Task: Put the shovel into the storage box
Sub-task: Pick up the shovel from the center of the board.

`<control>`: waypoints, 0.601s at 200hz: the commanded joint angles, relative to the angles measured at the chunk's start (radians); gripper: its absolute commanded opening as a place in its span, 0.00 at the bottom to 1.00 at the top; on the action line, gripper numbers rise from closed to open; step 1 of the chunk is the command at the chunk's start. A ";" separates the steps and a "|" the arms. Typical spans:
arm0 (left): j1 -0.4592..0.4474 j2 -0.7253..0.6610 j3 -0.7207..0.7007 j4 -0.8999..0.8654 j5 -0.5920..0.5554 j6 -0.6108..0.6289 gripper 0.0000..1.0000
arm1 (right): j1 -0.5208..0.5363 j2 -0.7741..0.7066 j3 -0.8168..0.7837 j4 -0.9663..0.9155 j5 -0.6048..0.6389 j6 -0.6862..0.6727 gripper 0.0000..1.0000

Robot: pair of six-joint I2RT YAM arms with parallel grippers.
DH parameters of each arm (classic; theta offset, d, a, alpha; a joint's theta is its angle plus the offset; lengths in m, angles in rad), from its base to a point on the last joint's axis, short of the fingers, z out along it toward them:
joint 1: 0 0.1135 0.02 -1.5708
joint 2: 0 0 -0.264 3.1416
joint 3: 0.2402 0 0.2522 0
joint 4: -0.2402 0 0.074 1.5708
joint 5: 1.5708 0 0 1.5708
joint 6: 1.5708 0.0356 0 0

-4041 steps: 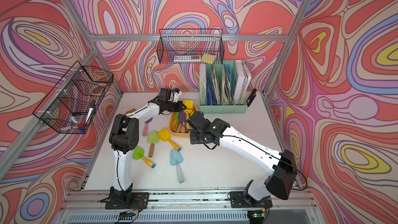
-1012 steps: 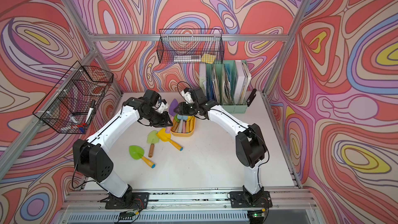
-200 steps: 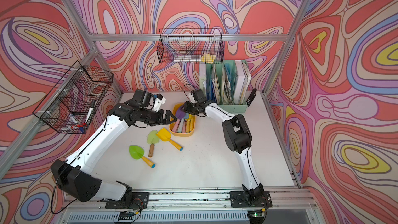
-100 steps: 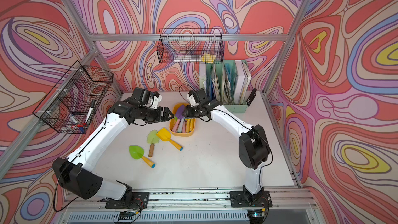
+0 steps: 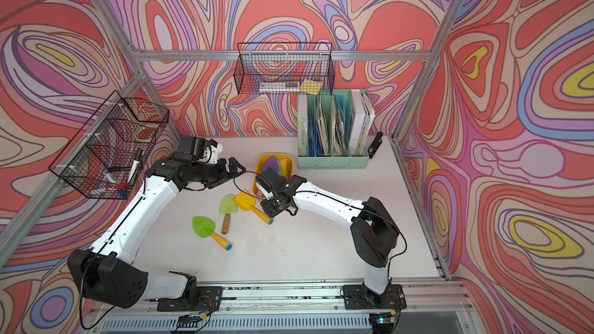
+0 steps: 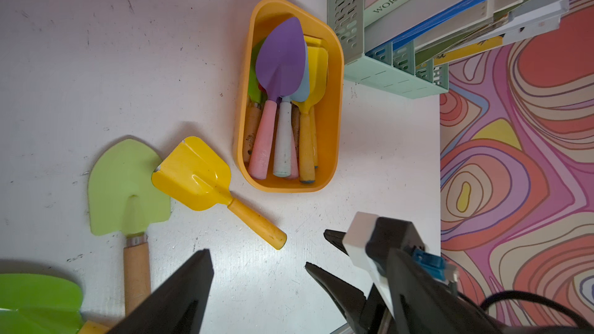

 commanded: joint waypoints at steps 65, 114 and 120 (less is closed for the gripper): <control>0.064 -0.073 -0.030 -0.002 0.002 0.004 0.91 | 0.032 0.155 0.018 0.059 0.037 -0.033 0.51; 0.078 -0.078 -0.030 -0.018 0.008 0.016 0.91 | 0.031 0.216 0.055 0.068 0.023 -0.046 0.52; 0.078 -0.078 -0.031 -0.019 0.009 0.016 0.91 | 0.032 0.223 0.059 0.070 0.019 -0.048 0.51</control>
